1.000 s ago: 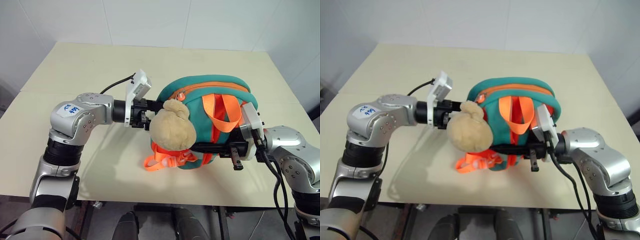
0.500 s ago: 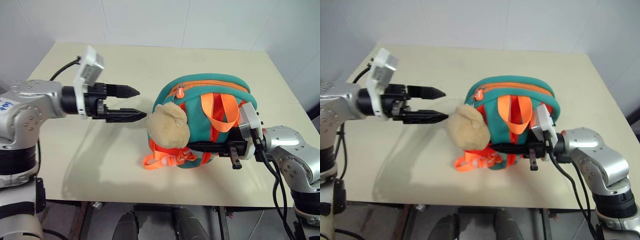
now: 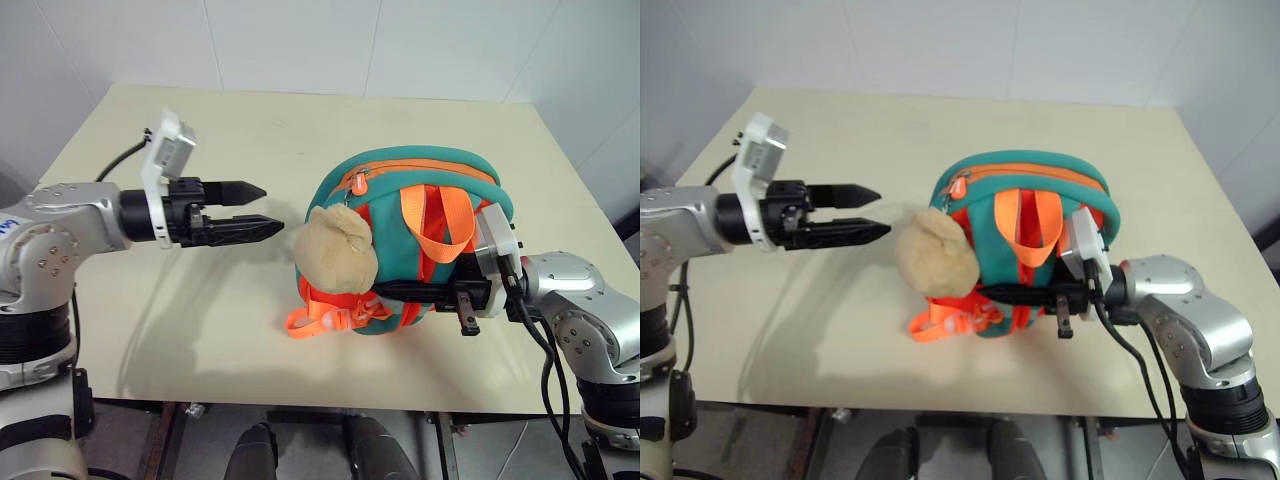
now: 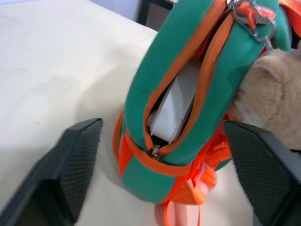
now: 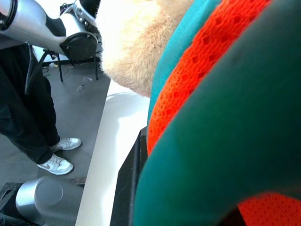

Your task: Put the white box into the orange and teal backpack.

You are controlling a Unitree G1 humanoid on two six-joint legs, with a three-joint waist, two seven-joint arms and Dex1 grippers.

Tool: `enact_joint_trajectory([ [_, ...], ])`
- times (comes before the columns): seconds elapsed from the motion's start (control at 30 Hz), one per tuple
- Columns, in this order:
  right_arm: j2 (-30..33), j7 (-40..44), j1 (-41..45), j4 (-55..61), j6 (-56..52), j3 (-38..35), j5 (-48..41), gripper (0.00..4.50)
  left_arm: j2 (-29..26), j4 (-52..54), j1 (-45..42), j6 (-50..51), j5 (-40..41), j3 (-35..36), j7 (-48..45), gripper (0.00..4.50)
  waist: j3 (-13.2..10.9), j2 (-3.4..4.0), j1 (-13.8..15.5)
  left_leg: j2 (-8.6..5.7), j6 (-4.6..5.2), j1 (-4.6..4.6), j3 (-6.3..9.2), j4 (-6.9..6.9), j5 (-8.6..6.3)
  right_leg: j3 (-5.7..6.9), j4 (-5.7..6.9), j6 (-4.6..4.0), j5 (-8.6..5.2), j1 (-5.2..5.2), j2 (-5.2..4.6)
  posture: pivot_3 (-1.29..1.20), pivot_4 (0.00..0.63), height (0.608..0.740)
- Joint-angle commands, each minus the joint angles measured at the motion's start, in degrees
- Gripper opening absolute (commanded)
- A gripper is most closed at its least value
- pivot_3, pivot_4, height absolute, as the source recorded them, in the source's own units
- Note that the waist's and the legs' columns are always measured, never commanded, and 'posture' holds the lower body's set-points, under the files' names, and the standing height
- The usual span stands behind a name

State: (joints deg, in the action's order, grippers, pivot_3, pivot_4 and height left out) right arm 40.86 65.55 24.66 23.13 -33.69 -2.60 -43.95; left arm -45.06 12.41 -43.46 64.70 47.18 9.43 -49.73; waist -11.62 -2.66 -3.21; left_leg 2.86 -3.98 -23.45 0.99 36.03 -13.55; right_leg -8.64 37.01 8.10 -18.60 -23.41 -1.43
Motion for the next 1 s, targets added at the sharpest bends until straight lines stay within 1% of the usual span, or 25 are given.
enact_joint_trajectory([
  [0.03, -0.5, -0.4, 1.1, 0.8, 1.4, -0.3, -0.1, 0.0, 4.5, -0.9, -1.5, -1.3, 1.4, 0.3, 2.5, 2.96, 0.0, 0.0, 0.0, -0.01, 0.0, 0.01, 0.0, 0.0, 0.0, -0.01, 0.0, 0.0, 0.0, 0.01, 0.0, 0.0, 0.15, 0.74],
  [0.1, -0.7, -0.8, 1.1, 1.0, 1.3, -0.5, -0.1, 0.0, 7.6, -1.5, -1.8, -3.5, 1.9, 1.3, 2.8, 2.31, 0.0, 0.0, 0.1, -0.01, 0.0, 0.01, 0.01, 0.02, 0.0, 0.0, 0.03, 0.01, 0.01, 0.01, 0.0, 0.0, 0.15, 0.74],
  [0.17, -0.4, -1.1, 0.5, 1.6, 1.2, -0.9, -0.2, 0.0, 8.8, -1.1, -1.5, -2.4, 3.5, 1.6, 2.5, 1.7, 0.0, 0.0, -0.1, -0.01, 0.0, -0.02, 0.01, 0.03, 0.0, 0.0, 0.03, 0.02, 0.01, 0.0, 0.0, 0.0, 0.15, 0.74],
  [0.27, -0.3, -1.6, 0.0, 1.9, 1.0, -1.2, -0.2, 0.0, 8.4, -1.6, -2.2, 1.1, 4.0, -0.2, 3.8, 0.76, 0.0, 0.0, -0.2, 0.0, 0.0, 0.03, -0.02, -0.05, 0.0, -0.04, 0.04, 0.02, 0.01, -0.02, 0.0, 0.0, 0.15, 0.74],
  [0.33, -0.2, -1.9, -0.1, 2.1, 1.0, -1.2, -0.3, 0.0, 7.3, -2.5, -2.9, 2.2, 2.1, -2.9, 3.9, 0.15, 0.0, 0.0, -0.1, 0.0, 0.0, 0.03, 0.0, -0.04, 0.0, -0.03, 0.04, 0.02, 0.01, -0.01, 0.01, 0.0, 0.15, 0.74],
  [0.37, -0.2, -2.0, -0.2, 2.2, 1.0, -1.2, -0.4, 0.0, 7.2, -3.0, -3.1, 2.3, 1.5, -3.7, 3.9, 0.06, 0.0, 0.0, -0.1, -0.01, 0.0, 0.03, 0.0, -0.02, 0.0, -0.04, 0.03, 0.02, 0.01, 0.0, 0.0, 0.0, 0.15, 0.74],
  [0.5, -0.3, -2.4, -0.4, 2.4, 1.1, -1.3, -0.4, 0.0, 7.8, -4.4, -3.9, 1.4, 0.4, -7.0, 2.4, 0.06, 0.0, 0.0, 0.0, -0.03, 0.0, 0.02, -0.01, 0.02, 0.0, -0.05, 0.01, 0.06, 0.04, 0.02, 0.0, 0.0, 0.15, 0.74],
  [0.67, -0.3, -2.6, -0.5, 2.5, 1.3, -1.2, -0.2, 0.0, 10.2, -7.3, -5.0, -2.1, -3.3, -11.8, 1.4, 0.06, 0.0, 0.0, 0.0, -0.03, 0.0, 0.03, -0.02, 0.0, 0.0, -0.06, -0.01, 0.06, 0.03, 0.02, 0.0, 0.0, 0.15, 0.74],
  [0.77, -0.5, -2.8, -0.1, 2.3, 1.4, -0.8, 0.0, 0.0, 11.5, -9.0, -5.2, -4.3, -5.0, -13.1, 0.6, 0.06, 0.0, 0.0, 0.0, -0.03, 0.0, 0.02, -0.02, -0.01, 0.0, -0.05, -0.01, 0.06, 0.03, 0.01, 0.0, 0.0, 0.15, 0.74],
  [0.87, -0.4, -2.9, -0.2, 2.5, 1.5, -0.9, 0.2, 0.0, 12.1, -8.9, -5.3, -6.2, -5.2, -11.8, 0.4, 0.06, 0.0, 0.0, 0.0, -0.03, 0.0, 0.02, -0.02, -0.02, 0.0, -0.06, -0.01, 0.05, 0.03, 0.0, 0.0, 0.0, 0.15, 0.74],
  [1.0, -0.2, -3.0, -0.9, 3.0, 1.5, -1.2, 0.3, 0.0, 10.8, -5.9, -5.7, -5.7, -0.9, -5.4, 0.4, 0.06, 0.0, 0.0, -0.1, -0.03, 0.0, 0.01, -0.02, -0.02, 0.0, -0.06, -0.01, 0.05, 0.03, 0.0, 0.0, 0.0, 0.15, 0.74],
])
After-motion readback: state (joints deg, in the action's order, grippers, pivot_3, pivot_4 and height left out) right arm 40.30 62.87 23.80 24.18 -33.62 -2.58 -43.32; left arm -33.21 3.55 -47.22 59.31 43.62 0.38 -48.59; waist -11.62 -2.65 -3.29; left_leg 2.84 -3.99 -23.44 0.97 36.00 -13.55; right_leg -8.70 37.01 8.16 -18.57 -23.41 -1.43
